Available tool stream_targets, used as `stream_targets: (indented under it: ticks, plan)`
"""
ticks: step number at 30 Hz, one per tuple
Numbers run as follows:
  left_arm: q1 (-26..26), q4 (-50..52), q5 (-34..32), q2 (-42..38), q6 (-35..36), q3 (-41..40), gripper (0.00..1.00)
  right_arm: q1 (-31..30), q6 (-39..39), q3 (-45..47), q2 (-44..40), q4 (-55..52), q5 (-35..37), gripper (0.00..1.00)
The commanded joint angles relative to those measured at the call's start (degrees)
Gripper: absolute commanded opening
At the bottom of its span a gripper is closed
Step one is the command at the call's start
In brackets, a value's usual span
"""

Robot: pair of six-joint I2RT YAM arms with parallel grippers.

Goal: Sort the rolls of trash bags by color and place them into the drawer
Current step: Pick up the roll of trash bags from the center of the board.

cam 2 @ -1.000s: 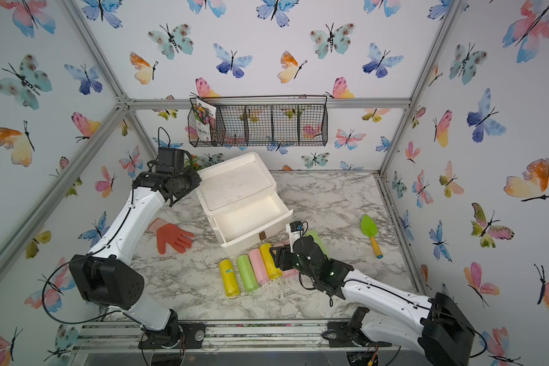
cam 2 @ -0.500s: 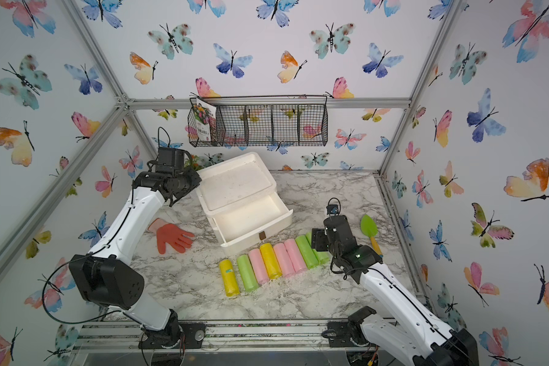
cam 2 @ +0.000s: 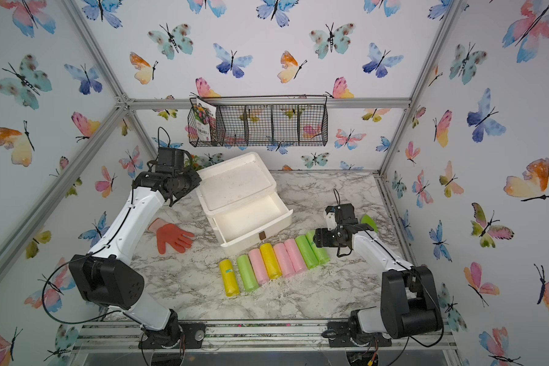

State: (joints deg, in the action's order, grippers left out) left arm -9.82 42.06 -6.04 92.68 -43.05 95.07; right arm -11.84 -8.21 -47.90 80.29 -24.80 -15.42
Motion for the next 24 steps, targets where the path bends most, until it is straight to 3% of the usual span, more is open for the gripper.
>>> stream_targets:
  ticks: [1, 20, 24]
  plan:
    - [-0.6, 1.8, 7.1, 1.9, -4.0, -1.0, 0.00, 0.1, 1.3, -0.8, 0.8, -0.7, -3.9, 0.74]
    - [-0.6, 0.9, 7.8, 3.2, -4.1, -1.6, 0.00, 0.0, -1.4, 1.3, 8.3, 4.2, -3.6, 0.70]
    - [-0.6, 0.7, 8.0, 3.3, -4.1, -1.5, 0.00, -0.7, -2.5, 1.6, 9.3, 4.2, -0.2, 0.69]
